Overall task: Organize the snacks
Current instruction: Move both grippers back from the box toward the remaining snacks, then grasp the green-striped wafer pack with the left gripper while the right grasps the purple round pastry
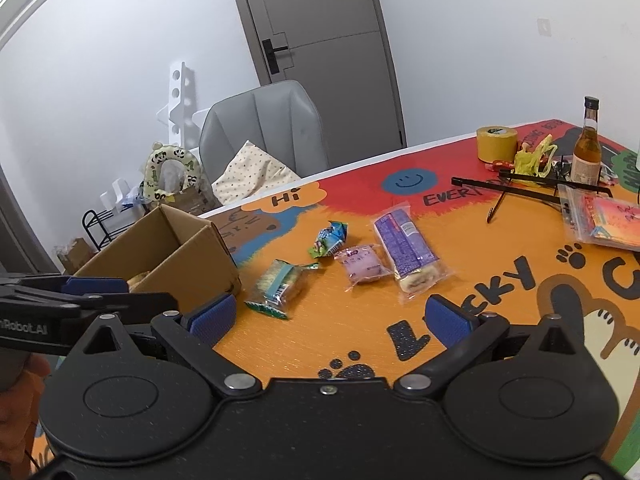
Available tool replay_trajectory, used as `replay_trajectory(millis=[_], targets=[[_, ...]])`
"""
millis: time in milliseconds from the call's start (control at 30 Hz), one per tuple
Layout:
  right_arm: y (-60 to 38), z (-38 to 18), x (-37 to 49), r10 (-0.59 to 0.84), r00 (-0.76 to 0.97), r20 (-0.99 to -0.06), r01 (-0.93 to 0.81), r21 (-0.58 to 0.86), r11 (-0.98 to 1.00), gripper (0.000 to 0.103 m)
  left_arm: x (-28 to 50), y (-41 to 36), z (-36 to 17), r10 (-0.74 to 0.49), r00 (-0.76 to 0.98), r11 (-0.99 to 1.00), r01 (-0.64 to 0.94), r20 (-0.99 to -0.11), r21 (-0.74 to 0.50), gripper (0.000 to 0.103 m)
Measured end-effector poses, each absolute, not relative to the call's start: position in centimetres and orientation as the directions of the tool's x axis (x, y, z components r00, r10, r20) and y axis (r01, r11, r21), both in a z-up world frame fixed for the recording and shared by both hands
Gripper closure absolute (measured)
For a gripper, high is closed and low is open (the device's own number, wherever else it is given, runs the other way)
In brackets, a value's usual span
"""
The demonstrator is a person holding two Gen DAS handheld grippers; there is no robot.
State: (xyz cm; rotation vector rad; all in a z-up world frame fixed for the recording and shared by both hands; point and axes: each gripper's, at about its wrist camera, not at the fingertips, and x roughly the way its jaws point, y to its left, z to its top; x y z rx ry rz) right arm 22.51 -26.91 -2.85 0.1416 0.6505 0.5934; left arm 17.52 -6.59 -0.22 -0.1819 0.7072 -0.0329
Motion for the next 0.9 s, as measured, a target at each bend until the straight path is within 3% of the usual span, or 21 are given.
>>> replay_trajectory(millis=[267, 733, 900], targets=[[-27.4, -3.8, 23.7, 0.554, 0.62, -0.555, -0.483, 0.286, 0.828, 0.011, 19.1, -7.8, -1.5, -0.064, 0.752, 0.985, -0.057, -0.657, -0.161, 0.014], [-27.9, -5.7, 27.5, 0.568, 0.589, -0.575, -0.49, 0.304, 0.817, 0.029, 23.4, -8.1, -4.5, 0.0, 0.733, 0.981, -0.133, -0.68, -0.144, 0.031], [-27.5, -6.2, 29.0, 0.577, 0.576, -0.579, -0.501, 0.308, 0.809, 0.032, 24.9, -8.0, -6.0, 0.021, 0.727, 0.975, -0.167, -0.686, -0.146, 0.033]])
